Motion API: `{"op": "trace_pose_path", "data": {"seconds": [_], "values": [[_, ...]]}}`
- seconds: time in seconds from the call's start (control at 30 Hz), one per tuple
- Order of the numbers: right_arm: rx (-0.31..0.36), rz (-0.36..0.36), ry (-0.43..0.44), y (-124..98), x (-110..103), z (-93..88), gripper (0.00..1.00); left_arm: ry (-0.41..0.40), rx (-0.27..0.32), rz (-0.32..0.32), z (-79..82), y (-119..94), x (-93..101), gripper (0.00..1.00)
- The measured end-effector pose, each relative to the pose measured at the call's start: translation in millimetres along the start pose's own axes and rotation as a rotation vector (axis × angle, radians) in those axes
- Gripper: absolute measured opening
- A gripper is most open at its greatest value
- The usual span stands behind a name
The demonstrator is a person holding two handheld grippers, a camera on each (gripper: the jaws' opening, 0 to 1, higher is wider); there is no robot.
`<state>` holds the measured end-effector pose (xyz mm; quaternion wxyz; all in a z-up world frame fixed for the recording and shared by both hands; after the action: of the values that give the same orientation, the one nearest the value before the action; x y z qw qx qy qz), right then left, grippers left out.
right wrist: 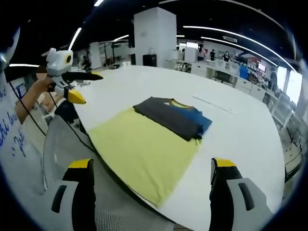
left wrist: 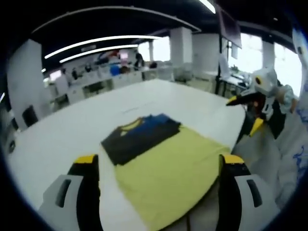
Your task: Fold the garment on the visible template until the final outline fits inside the template.
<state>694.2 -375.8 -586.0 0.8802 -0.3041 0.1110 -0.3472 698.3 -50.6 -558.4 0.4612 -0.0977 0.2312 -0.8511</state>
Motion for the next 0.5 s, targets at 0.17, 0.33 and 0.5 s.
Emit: {"op": "trace_pose_path", "data": {"seconds": [0.17, 0.33, 0.5], "values": [[-0.005, -0.044, 0.019, -1.2, -4.6, -1.3, 1.00, -0.019, -0.009, -0.007, -6.7, -7.3, -5.0, 0.99], [-0.009, -0.081, 0.042, -0.3, -9.5, -2.1, 1.00, -0.050, -0.019, -0.017, -16.4, -10.3, -8.6, 0.99], [-0.022, -0.111, 0.043, 1.1, -13.4, -2.6, 1.00, -0.073, -0.013, -0.038, -22.6, -13.1, -10.8, 0.99]]}}
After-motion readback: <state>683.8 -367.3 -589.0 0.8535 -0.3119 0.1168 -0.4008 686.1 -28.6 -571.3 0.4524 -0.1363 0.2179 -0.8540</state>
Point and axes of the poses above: the point that each gripper's makers call its tool centre point, and the gripper's own axes: y roughly forward along the fingers, x roughly to its right, z roughly out of its top, the point moved 8 cm from there along -y, roughly backward along the fingers, and after that the axes turned 2 degrees about -x, right-handed, at the moved point
